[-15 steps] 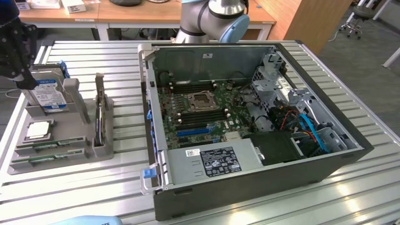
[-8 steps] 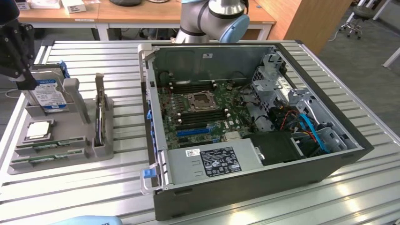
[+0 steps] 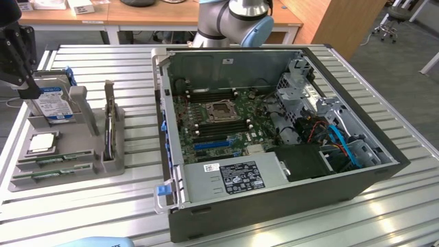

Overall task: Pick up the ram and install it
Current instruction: 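Pick up the ram and move it above insertion slot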

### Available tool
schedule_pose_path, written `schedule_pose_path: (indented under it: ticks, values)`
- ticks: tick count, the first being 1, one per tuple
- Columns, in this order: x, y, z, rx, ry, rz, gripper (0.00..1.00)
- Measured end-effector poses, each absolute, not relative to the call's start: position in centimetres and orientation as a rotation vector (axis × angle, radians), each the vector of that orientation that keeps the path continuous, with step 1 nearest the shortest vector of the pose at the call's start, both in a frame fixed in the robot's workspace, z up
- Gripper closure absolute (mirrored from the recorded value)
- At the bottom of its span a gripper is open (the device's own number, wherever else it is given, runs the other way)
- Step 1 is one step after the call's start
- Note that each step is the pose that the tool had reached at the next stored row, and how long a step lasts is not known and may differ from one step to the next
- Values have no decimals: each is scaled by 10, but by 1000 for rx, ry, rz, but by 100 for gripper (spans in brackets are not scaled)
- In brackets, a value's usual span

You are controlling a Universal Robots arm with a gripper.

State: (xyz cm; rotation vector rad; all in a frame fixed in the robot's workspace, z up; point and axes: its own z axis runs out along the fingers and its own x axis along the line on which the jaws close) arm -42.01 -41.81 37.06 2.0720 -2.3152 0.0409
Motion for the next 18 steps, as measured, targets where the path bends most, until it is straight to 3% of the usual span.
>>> schedule_pose_path:
  ticks: [6,18]
  values:
    - [-420,-418,370,2086,-2331,10,90]
    - [-421,-418,369,2087,-2331,9,90]
